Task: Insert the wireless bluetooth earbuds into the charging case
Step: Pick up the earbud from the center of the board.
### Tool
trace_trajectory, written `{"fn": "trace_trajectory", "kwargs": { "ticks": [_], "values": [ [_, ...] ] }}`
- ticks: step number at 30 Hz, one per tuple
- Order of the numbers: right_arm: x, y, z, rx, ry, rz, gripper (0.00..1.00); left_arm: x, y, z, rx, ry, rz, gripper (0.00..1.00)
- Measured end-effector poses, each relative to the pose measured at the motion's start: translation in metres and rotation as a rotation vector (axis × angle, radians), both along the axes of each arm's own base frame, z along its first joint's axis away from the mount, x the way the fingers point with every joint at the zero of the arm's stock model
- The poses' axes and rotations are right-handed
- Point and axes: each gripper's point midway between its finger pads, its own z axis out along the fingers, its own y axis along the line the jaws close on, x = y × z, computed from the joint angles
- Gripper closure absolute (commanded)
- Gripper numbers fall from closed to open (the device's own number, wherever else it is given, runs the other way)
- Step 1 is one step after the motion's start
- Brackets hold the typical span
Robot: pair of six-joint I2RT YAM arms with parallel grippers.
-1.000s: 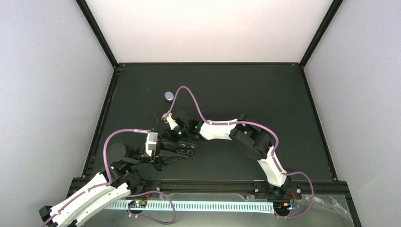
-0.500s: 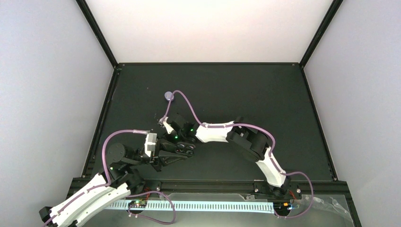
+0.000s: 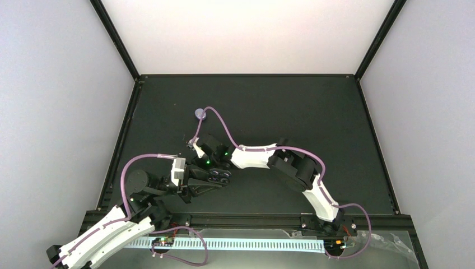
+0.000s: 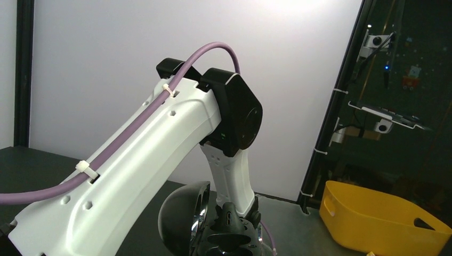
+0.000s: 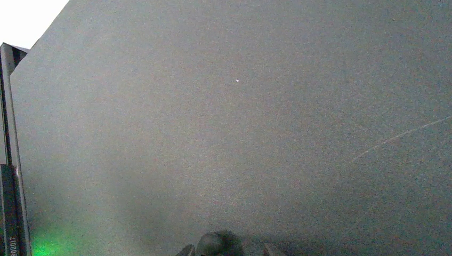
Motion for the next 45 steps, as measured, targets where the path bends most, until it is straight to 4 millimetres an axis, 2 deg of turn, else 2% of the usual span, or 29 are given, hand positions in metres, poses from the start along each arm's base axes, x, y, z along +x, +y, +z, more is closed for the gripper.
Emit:
{"fn": "trace_trajectory", "kwargs": {
  "ticks": [13, 19, 27, 38, 45],
  "values": [
    [-0.001, 0.000, -0.001, -0.014, -0.032, -0.004, 0.70, -0.001, 0.002, 0.002, -0.008, -0.005, 0.005, 0.98],
    [-0.003, 0.000, -0.002, -0.030, -0.058, -0.003, 0.75, -0.001, 0.002, 0.002, -0.008, -0.006, 0.006, 0.99],
    [-0.006, -0.001, -0.003, -0.060, -0.084, -0.004, 0.75, -0.003, 0.005, 0.004, -0.018, -0.014, 0.006, 0.98],
    [-0.013, -0.005, -0.005, -0.102, -0.104, 0.007, 0.90, -0.006, 0.009, 0.006, -0.026, -0.022, 0.006, 0.99],
    [-0.014, -0.008, -0.005, -0.111, -0.105, -0.002, 0.92, -0.006, 0.008, 0.005, -0.023, -0.019, 0.006, 0.99]
  ]
}}
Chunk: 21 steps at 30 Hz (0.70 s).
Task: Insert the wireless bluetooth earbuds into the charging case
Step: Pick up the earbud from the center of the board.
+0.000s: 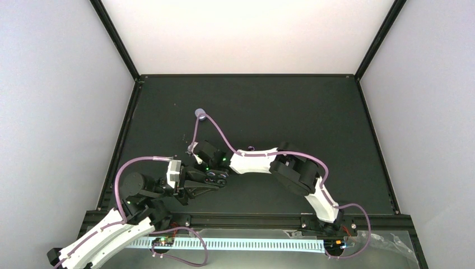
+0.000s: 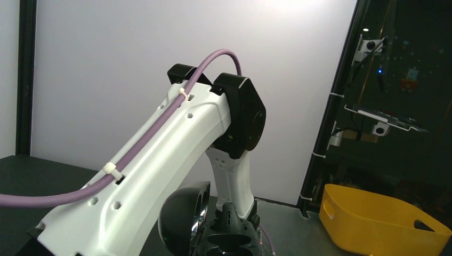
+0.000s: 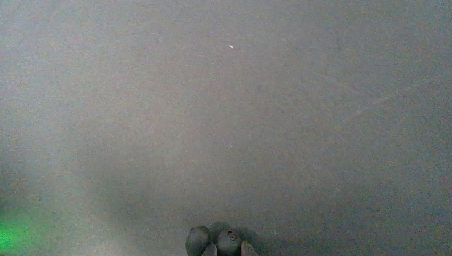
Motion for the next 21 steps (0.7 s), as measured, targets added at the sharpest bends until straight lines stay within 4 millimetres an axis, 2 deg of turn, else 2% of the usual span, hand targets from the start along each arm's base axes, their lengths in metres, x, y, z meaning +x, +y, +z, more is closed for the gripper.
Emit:
{"fn": "trace_trajectory", "kwargs": {
  "ticks": [2, 5, 9, 13, 16, 19, 21],
  "values": [
    [0.000, -0.007, 0.001, -0.006, -0.003, -0.014, 0.93, 0.000, 0.000, 0.000, 0.000, 0.000, 0.000, 0.98],
    [-0.002, -0.027, 0.001, -0.026, 0.006, -0.047, 0.93, 0.000, 0.000, 0.000, 0.000, 0.000, 0.001, 0.98],
    [0.008, -0.077, 0.001, -0.057, 0.029, -0.146, 0.92, 0.001, 0.000, 0.000, 0.000, 0.000, 0.003, 0.99],
    [0.026, -0.143, 0.001, -0.081, 0.046, -0.302, 0.92, 0.001, 0.000, 0.000, 0.001, -0.002, 0.004, 0.99],
    [0.029, -0.186, 0.005, -0.078, 0.047, -0.410, 0.92, 0.003, -0.003, -0.001, 0.007, 0.000, 0.004, 0.98],
    [0.026, -0.218, 0.011, -0.061, 0.052, -0.497, 0.91, 0.006, -0.006, -0.003, 0.015, 0.007, 0.004, 0.98],
    [0.024, -0.233, 0.013, -0.051, 0.055, -0.541, 0.91, 0.008, -0.009, -0.004, 0.018, 0.010, 0.002, 0.99]
  ]
}}
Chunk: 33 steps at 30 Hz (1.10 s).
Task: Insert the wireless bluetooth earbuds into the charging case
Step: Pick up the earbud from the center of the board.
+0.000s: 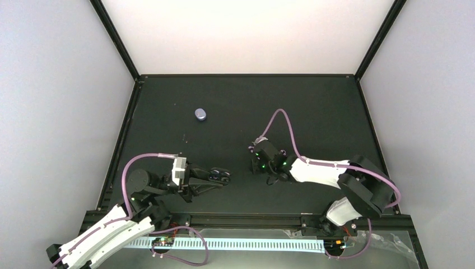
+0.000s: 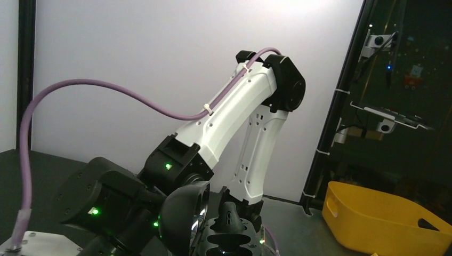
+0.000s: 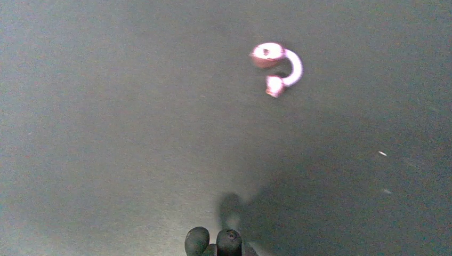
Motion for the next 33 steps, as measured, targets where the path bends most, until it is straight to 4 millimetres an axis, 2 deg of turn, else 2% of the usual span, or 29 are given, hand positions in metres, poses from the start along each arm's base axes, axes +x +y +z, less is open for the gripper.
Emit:
{"fn": "trace_trajectory", "kwargs": {
  "ticks": [5, 12, 18, 22, 28, 33],
  "values": [
    [0.000, -0.018, -0.005, -0.001, 0.013, -0.076, 0.91, 0.003, -0.005, -0.001, 0.003, 0.001, -0.006, 0.98],
    [0.001, -0.019, -0.008, 0.015, 0.031, -0.109, 0.83, 0.003, -0.006, -0.002, 0.003, -0.001, -0.010, 0.98],
    [0.000, -0.018, -0.007, 0.020, 0.035, -0.108, 0.72, 0.003, -0.006, -0.003, -0.001, -0.004, -0.010, 0.98],
    [-0.002, -0.020, -0.001, 0.030, 0.023, -0.098, 0.67, 0.003, -0.006, -0.003, -0.005, -0.007, -0.010, 0.98],
    [-0.006, -0.026, 0.013, 0.043, -0.006, -0.080, 0.67, 0.003, -0.006, -0.003, -0.011, -0.011, -0.010, 0.98],
    [-0.009, -0.026, 0.014, 0.047, -0.010, -0.063, 0.66, 0.005, -0.008, -0.006, -0.003, -0.004, -0.010, 0.98]
  ]
}}
